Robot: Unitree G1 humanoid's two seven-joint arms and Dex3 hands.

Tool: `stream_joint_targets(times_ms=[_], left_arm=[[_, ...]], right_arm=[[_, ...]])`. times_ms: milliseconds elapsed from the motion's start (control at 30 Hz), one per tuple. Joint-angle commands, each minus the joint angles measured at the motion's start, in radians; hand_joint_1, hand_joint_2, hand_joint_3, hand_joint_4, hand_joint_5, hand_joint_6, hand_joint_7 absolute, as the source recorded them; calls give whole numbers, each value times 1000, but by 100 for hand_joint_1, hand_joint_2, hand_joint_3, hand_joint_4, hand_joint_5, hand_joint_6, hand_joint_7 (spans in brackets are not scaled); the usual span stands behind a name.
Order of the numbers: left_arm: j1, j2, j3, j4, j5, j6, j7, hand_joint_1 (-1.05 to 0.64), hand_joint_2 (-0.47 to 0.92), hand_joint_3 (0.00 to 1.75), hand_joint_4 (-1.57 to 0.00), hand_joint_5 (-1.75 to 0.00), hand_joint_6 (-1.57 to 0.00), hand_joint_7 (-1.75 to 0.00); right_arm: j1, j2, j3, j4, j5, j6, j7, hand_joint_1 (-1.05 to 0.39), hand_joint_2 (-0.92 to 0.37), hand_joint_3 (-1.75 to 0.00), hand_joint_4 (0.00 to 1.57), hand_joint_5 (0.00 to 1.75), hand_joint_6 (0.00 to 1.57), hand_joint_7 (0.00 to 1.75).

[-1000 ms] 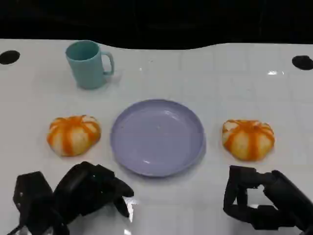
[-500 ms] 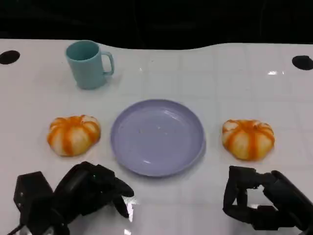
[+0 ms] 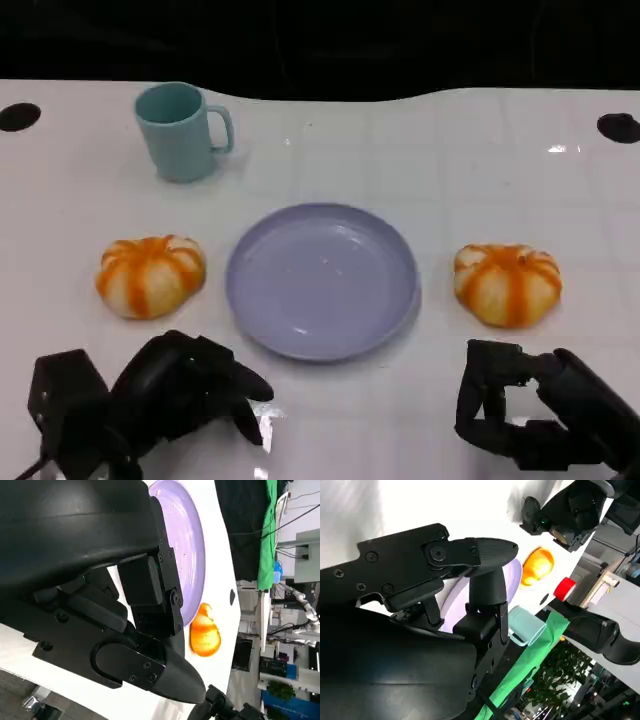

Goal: Grasp the bread from the table and place it into the plate.

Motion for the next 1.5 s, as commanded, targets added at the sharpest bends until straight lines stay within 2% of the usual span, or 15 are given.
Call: stream_joint_targets(times_ms=[33,100,167,200,267,367,400,467,600,667,833,933,1033,1167,1500], left_arm=[[-4,7,4,4,-7,2,3,-105,91,2,-133,-85,-157,-7],[-5,5,5,3,-9,6,2,-105,91,2,-133,-85,-157,-8],[-5,5,5,4,-8,5,2,-105,92,2,-133,-84,-157,-8],[-5,5,5,4,-7,4,3,-105,92,2,-133,-84,-157,-8],[-6,5,5,6,-5,2,3,-105,92,2,-133,-84,-157,-8],[-7,6,3,7,0,3,8,-105,92,2,-133,-84,-157,-9],[-8,5,2,9,1,1,8,-105,92,2,-133,-84,-157,-9],[-10,4,2,11,1,0,9,-105,92,2,-134,-84,-157,-9],[-12,2,4,13,-3,4,6,-105,92,2,-134,-83,-157,-9],[-12,2,2,13,1,-1,9,-105,92,2,-134,-83,-157,-9],[-11,2,5,12,-3,6,7,-105,92,2,-134,-83,-157,-9],[-11,1,6,14,-5,5,6,-105,92,1,-134,-82,-157,-9],[-8,2,3,12,2,-1,12,-105,92,1,-134,-82,-157,-9],[-8,0,2,9,1,5,13,-105,92,1,-134,-82,-157,-9],[-6,1,1,10,5,-4,19,-105,92,1,-135,-81,-157,-9]], right_arm=[[-7,-12,-19,-19,51,26,9,-47,-92,-29,70,174,60,153],[-8,-17,-24,-37,66,46,18,-47,-92,-30,64,171,57,138],[-7,-22,-29,-59,63,61,14,-47,-92,-30,63,170,56,135],[-7,-25,-33,-71,58,69,10,-47,-92,-29,60,166,55,117],[-10,-31,-43,-93,42,74,-4,-47,-92,-28,58,163,55,106],[-22,-41,-60,-115,4,67,-30,-44,-92,-21,47,141,49,68],[-27,-49,-67,-126,-26,71,-46,-44,-92,-21,44,136,49,62],[-37,-63,-79,-144,-81,80,-79,-44,-92,-18,34,113,45,41],[-48,-86,-92,-185,-170,123,-131,-44,-92,-15,24,98,43,24],[-54,-103,-102,-227,-239,175,-159,-47,-92,-13,20,77,41,11],[-76,-133,-102,-290,-381,272,-229,-50,-92,-4,22,47,36,1],[-86,-143,-93,-307,-441,307,-267,-52,-92,-1,23,38,34,0],[-109,-163,-78,-311,-538,335,-331,-54,-90,0,20,34,34,0],[-138,-180,-45,-319,-665,421,-376,-58,-88,0,15,31,29,0],[-212,-193,49,-253,-759,540,-382,-59,-83,0,11,33,27,0]])
